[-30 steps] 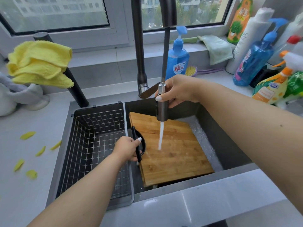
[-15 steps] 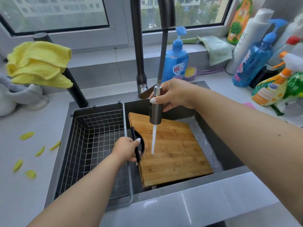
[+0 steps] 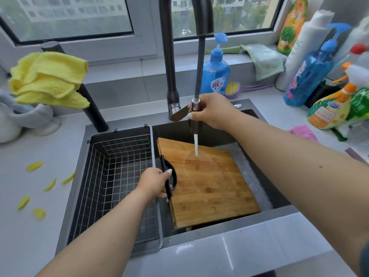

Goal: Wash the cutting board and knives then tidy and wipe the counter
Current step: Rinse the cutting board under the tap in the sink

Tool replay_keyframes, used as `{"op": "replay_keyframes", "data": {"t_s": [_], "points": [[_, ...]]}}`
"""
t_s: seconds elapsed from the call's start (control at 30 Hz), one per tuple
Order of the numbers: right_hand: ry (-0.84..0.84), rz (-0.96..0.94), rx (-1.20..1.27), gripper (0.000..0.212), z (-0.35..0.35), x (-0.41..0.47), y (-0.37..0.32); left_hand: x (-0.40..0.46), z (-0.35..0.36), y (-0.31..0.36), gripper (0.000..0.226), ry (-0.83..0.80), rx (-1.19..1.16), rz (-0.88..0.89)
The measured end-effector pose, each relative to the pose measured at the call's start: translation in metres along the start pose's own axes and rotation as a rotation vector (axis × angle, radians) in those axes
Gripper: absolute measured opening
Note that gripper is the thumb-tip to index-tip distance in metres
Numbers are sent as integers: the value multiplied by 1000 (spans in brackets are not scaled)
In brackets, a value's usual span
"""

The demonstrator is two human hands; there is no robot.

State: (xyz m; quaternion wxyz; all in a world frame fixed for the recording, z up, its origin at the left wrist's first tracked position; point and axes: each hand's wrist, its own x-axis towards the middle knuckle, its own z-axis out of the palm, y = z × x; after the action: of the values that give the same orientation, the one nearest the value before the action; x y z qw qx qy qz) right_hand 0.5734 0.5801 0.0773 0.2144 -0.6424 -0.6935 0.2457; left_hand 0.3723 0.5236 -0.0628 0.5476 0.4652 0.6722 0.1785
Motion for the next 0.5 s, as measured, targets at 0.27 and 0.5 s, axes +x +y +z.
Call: {"op": "replay_keyframes", "data": {"t_s": [0.27,0.5], "points": [[5,-69,278,35,22,7,-9,-1,0,1,26,2,7,-10],[-10,-59,368,28,22,12,-5,-1,1,2,27,8,6,-16]]}}
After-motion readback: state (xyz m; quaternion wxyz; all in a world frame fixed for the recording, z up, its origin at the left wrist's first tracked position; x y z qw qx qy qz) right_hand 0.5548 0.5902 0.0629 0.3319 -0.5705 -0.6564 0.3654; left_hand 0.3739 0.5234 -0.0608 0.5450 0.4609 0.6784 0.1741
